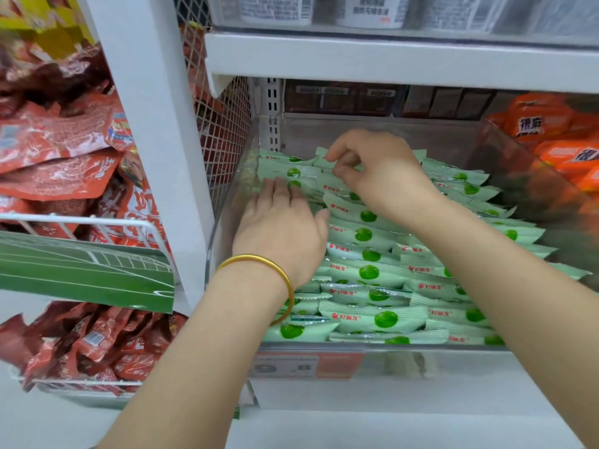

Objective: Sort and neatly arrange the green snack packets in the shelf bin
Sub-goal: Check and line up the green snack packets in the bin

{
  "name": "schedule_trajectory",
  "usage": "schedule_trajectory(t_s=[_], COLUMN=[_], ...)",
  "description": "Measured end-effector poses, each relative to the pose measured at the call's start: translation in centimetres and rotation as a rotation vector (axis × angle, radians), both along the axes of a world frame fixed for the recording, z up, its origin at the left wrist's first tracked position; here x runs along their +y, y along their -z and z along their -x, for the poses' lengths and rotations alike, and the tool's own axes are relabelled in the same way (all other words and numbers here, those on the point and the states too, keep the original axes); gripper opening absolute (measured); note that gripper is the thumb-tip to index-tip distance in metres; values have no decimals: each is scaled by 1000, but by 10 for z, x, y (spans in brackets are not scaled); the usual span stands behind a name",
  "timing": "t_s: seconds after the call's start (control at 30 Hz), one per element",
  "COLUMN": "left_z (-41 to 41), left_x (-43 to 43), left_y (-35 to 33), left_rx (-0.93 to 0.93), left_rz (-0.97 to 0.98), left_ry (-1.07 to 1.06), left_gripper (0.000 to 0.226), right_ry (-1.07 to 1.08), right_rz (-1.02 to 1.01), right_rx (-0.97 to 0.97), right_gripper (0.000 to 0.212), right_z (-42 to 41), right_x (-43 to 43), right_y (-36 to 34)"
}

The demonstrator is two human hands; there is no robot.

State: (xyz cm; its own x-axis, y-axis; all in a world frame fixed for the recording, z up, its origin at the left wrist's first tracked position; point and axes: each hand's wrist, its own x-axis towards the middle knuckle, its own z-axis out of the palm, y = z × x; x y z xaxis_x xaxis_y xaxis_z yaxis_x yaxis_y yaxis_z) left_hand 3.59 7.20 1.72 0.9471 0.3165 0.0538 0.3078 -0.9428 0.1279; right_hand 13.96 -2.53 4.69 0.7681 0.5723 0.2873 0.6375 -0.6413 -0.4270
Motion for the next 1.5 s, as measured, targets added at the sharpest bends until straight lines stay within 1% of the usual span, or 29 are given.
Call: schedule_trajectory(t_s=[0.07,0.13,0.23,0.3,0.43,0.5,0.57,0.67,0.77,0.9,1.0,1.03,1.07,1.13,1.17,1.2,1.23,1.27,1.33,1.4,1.43,1.5], left_z=[0,2,7,9,9,9,10,11,12,12,12,12,12,12,12,12,12,12,12,13,13,14], left_x=[0,0,-2,-2,-2,-2,-3,-3,-4,-4,-4,-4,-5,-5,-4,-5,-5,-4,-4,-5,-5,-6], left_y=[2,3,4,5,6,6,5,5,5,5,6,6,6,6,5,5,5,5,4,4,3,2], left_rx=[45,23,-53,-47,-33,-34,-31,-38,-36,-40,-48,-49,-47,-48,-50,-55,-63,-71,-80,-73,-69,-76], left_rz=[-14,-16,-1,3,3,4,6,13,15,29,24,18,15,22,25,29,33,37,50,62,67,86], left_ry=[-3,-8,-38,-37,-37,-38,-42,-43,-53,-53,-48,-48,-48,-50,-51,-51,-50,-50,-50,-48,-50,-50], left_gripper=[62,62,65,63,61,60,60,60,67,59,59,60,61,59,58,58,58,58,58,58,58,58], right_ry=[2,-23,-53,-30,-15,-12,1,6,-16,-26,-5,-9,-14,-24,-22,-13,-1,12,23,16,11,19], right_rz=[25,68,223,301,324,272,170,2,-177,-392,-516,-509,-450,-236,-165,-158,-205,-293,-499,-674,-732,-783], right_rx=[-3,-29,-154,-207,-192,-120,-4,171,259,273,291,288,270,194,145,105,87,102,196,262,277,290], right_gripper=[22,22,19,19,22,13,4,18,16,13,10,8,8,6,4,3,3,4,9,8,7,7], right_z=[-3,-4,-6,-5,-5,-6,-8,-13,-15,-16,-13,-12,-12,-12,-11,-11,-10,-10,-10,-11,-12,-12], right_x=[5,14,31,39,48,49,49,45,42,36,29,28,27,27,27,29,29,30,30,29,27,26], right_y=[-3,-4,1,3,7,10,12,15,15,16,15,14,13,12,12,12,14,15,16,14,11,6])
